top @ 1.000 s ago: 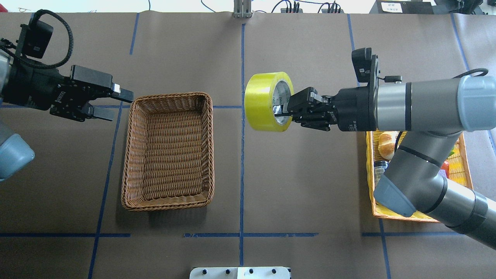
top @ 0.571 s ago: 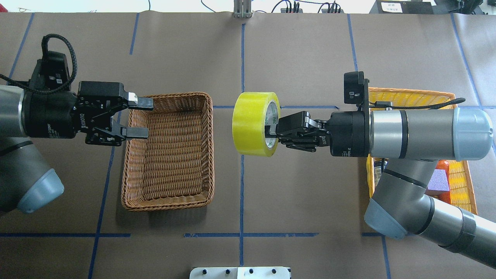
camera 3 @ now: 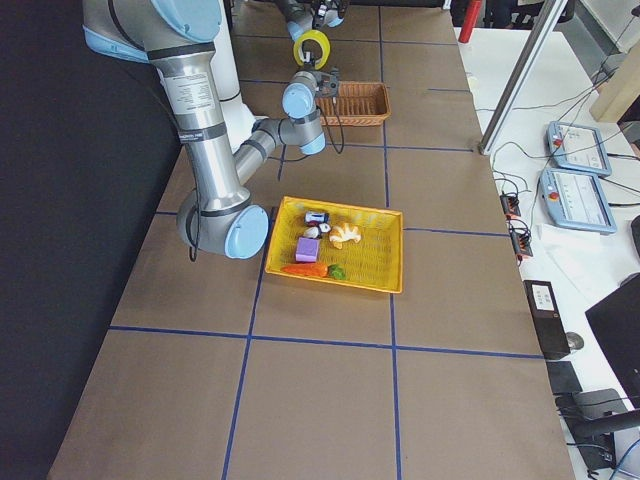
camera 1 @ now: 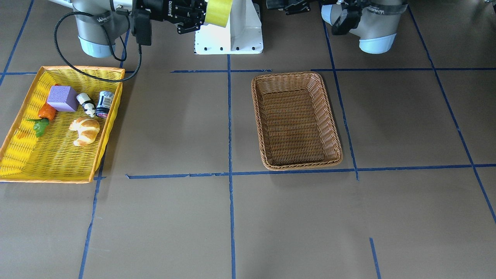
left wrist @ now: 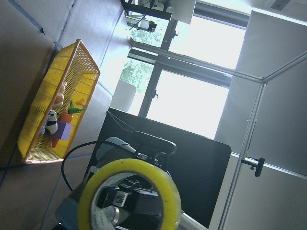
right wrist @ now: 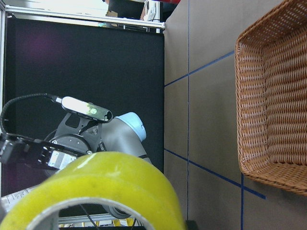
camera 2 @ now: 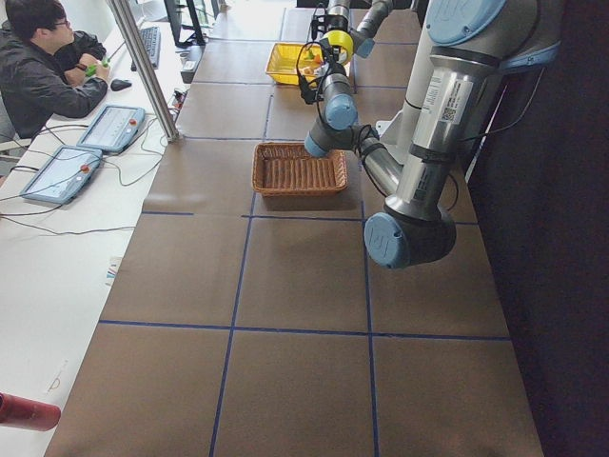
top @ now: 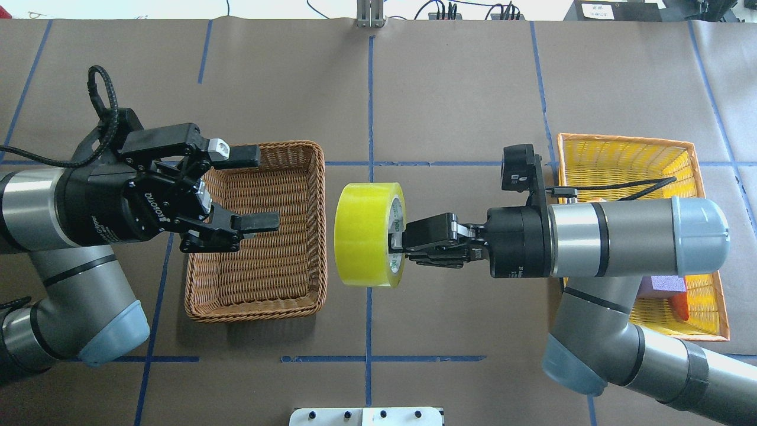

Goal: Move tape to another basket

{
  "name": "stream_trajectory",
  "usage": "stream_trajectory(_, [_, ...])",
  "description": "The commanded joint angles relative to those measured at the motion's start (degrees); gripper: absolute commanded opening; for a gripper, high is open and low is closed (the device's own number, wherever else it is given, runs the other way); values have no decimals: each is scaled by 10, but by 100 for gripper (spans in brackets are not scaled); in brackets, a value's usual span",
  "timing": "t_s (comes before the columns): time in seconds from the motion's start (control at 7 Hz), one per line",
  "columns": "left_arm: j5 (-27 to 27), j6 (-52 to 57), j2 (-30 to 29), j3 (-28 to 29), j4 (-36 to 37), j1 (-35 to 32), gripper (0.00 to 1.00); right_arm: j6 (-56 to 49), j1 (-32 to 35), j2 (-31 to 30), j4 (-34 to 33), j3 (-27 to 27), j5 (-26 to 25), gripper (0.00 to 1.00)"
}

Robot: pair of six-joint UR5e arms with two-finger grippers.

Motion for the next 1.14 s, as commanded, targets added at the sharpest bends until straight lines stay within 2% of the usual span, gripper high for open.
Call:
stream_trajectory(0.0, [3, -8, -13, 3, 0, 11, 100, 0, -30, 12, 0, 1, 0, 0])
stream_trajectory(0.29, [3, -9, -12, 3, 0, 13, 100, -1, -34, 24, 0, 1, -9, 0])
stream_trajectory(0.71, [4, -31, -14, 1, 1, 24, 100, -4, -62, 27, -8, -2, -61, 0])
stream_trajectory(1.0, [38, -31, -19, 2, 1, 44, 100, -4, -67, 39, -10, -10, -74, 0])
